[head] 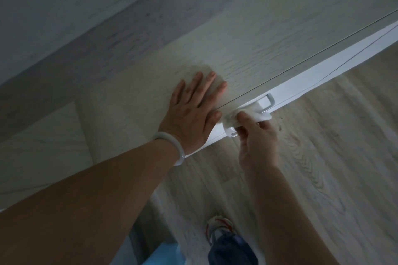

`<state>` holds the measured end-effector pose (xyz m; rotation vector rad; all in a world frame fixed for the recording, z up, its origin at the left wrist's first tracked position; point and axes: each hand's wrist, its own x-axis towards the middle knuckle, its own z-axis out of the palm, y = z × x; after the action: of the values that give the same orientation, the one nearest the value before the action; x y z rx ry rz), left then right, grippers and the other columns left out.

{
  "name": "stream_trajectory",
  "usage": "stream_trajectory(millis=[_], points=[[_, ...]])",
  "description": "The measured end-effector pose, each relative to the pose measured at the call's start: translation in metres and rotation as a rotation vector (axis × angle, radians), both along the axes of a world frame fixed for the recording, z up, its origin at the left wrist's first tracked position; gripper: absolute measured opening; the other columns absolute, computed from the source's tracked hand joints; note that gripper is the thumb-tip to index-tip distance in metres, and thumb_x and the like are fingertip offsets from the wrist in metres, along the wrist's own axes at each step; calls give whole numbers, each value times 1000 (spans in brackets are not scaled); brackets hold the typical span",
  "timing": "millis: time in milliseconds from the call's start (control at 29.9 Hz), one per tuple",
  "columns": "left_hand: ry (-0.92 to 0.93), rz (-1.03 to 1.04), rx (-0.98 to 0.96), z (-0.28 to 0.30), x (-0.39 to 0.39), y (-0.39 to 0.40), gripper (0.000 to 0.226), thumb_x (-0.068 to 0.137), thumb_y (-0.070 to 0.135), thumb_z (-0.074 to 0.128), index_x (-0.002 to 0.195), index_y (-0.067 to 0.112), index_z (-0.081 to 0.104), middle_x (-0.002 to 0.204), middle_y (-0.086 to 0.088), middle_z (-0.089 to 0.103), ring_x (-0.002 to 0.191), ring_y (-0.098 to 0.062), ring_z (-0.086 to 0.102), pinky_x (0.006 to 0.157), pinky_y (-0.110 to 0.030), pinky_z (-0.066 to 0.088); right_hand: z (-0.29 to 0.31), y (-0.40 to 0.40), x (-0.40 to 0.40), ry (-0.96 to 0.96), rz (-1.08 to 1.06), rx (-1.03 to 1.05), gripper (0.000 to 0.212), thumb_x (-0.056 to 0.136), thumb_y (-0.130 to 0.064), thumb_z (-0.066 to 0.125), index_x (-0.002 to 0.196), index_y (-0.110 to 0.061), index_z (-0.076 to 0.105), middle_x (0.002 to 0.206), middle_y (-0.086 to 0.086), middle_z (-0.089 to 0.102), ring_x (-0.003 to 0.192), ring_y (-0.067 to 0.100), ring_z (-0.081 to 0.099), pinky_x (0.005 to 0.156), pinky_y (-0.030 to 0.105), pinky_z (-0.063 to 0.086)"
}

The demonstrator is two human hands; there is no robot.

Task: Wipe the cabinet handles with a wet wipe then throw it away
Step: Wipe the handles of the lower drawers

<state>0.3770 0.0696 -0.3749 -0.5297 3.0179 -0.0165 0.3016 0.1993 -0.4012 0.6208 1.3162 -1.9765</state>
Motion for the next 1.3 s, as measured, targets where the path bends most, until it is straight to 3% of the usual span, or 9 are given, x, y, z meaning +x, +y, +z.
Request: stream_trajectory(millis=[100,234,401,501,735,903,1036,1203,1304], points=[[13,4,9,0,0,1,56,97,43,23,151,32,17,160,4,13,148,-19,13,117,-47,16,-3,-4,15,-70,31,-115,25,85,0,64,111,0,63,96,7,70,89,16,66,87,28,54],[3,5,3,0,0,0,56,97,44,22,151,31,14,161,4,11,148,-19,11,117,-47,16,-2,12,-8,14,90,-118,18,79,11,63,93,-1,65,77,1,72,75,11,68,74,20,54],[2,1,-13,-1,-1,1,56,97,44,21,151,31,15,160,3,13,148,-20,13,117,-47,16,-1,16,-41,29,-57,-54,13,81,9,64,83,-4,66,66,-3,68,64,5,62,72,19,50],[-4,6,-22,-1,0,1,56,97,44,18,151,30,15,160,3,13,148,-20,13,117,-47,16,2,6,-5,14,140,-11,14,79,5,68,76,-8,70,70,1,69,67,11,63,71,24,52],[-3,7,-25,1,-2,1,56,97,45,18,151,30,17,160,3,14,148,-20,13,117,-46,17,4,11,-34,-62,-121,-37,10,81,3,69,87,-4,68,72,2,69,70,13,64,75,24,56],[-3,12,-29,0,-1,2,57,96,45,17,151,30,17,160,3,15,148,-20,14,117,-46,17,11,6,3,-67,167,16,10,79,3,71,88,-1,70,81,9,70,72,17,67,69,26,56],[5,7,-28,-1,-2,1,56,97,44,22,151,30,18,160,3,15,148,-20,13,117,-47,17,4,13,-31,-109,-48,-41,8,80,5,69,87,1,68,75,6,71,74,15,68,80,26,57],[15,9,-39,-3,-1,1,56,97,44,23,151,30,18,160,3,15,148,-19,14,117,-46,17,2,6,5,-85,179,-59,13,80,-1,70,92,-3,70,83,4,72,80,16,65,80,28,51],[18,10,-39,-2,-2,2,56,96,44,23,151,30,18,160,3,14,148,-19,14,117,-46,16,0,4,-10,-96,62,-142,11,79,8,67,86,-1,68,79,6,73,81,16,68,80,25,56]])
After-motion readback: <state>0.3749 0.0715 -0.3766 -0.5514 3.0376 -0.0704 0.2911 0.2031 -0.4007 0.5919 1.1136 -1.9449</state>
